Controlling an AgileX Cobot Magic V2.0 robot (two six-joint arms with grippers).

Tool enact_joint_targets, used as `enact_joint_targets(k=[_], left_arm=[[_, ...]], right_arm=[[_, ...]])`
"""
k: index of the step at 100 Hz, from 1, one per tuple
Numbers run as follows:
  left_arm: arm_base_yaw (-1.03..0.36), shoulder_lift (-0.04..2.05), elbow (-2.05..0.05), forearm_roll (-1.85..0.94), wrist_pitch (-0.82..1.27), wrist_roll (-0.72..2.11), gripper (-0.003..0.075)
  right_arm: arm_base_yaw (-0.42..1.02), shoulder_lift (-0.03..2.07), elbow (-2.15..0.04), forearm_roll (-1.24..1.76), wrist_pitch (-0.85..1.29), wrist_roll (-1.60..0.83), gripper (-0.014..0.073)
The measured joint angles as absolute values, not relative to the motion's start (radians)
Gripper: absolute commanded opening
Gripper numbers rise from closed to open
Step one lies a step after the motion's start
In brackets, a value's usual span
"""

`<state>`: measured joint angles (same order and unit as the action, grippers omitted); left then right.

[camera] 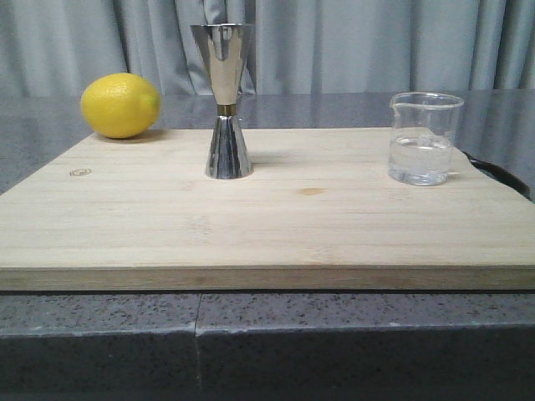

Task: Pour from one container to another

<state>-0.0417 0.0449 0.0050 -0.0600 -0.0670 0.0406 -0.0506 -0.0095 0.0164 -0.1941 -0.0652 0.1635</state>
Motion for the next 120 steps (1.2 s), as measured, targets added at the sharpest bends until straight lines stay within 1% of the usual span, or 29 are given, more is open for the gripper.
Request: enact_joint_targets(k=[67, 120], left_arm=[[-0.042, 0.045, 0.005, -0.060, -0.067, 0.041, -0.0019], [-0.042, 0.045, 0.005, -0.069, -0.067, 0.041, -0.0019]], right_arm=[[-0.051, -0.009, 0.016, -0.194, -0.069, 0.163, -0.0073], [-0.051, -0.009, 0.016, -0.194, -0.234, 0.163, -0.0073]])
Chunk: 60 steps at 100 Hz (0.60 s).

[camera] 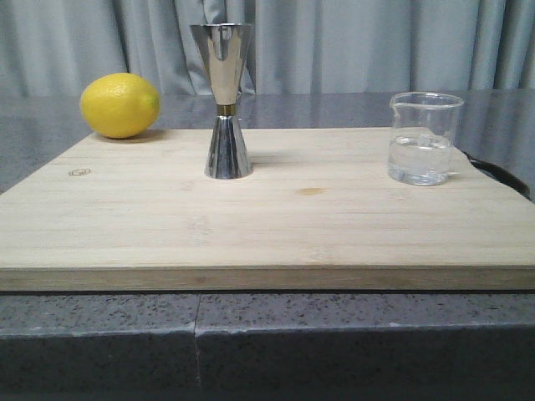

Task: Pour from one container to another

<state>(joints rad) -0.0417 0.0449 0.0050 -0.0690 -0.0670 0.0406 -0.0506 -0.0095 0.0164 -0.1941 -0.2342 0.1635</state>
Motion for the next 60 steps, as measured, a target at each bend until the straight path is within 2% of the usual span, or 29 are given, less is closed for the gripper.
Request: enact_joint_targets(k=[23, 41, 60], left_arm=[[-0.042, 0.045, 0.005, -0.090, -0.071, 0.041, -0.0019], [-0.042, 0.045, 0.005, -0.222, -0.079, 0.031, -0.0019], [-0.085, 0.063, -0.055, -0.262, 0.074, 0.013, -0.0019]], right_arm=[[-0.051, -0.009, 0.016, -0.194, -0.244, 0.163, -0.0073], [-0.051, -0.009, 0.016, -0.194, -0.242, 0.236, -0.0073], [-0.051, -0.009, 0.009, -0.194, -0.144, 0.359, -0.0073]])
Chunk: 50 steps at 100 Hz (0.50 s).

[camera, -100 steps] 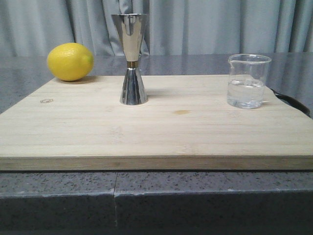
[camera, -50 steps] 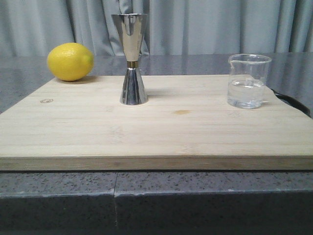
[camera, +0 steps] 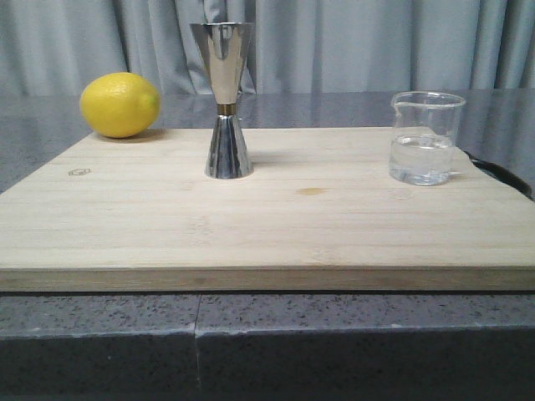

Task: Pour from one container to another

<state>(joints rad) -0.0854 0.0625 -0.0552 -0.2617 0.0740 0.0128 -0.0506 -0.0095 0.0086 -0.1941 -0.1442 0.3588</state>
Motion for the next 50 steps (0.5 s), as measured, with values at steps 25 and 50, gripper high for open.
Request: enact_joint_targets(k=[25, 50], left_arm=[[-0.187, 0.246, -0.305, -0.262, 0.219, 0.011, -0.0019], [-0.329, 0.540, -0.505, -0.262, 0.284, 0.011, -0.0018]], right_arm=[[-0.051, -0.009, -0.173, -0.199, 0.068, 0.388, -0.0073], [-0.051, 0.118, -0.328, -0.237, 0.223, 0.390, -0.0055]])
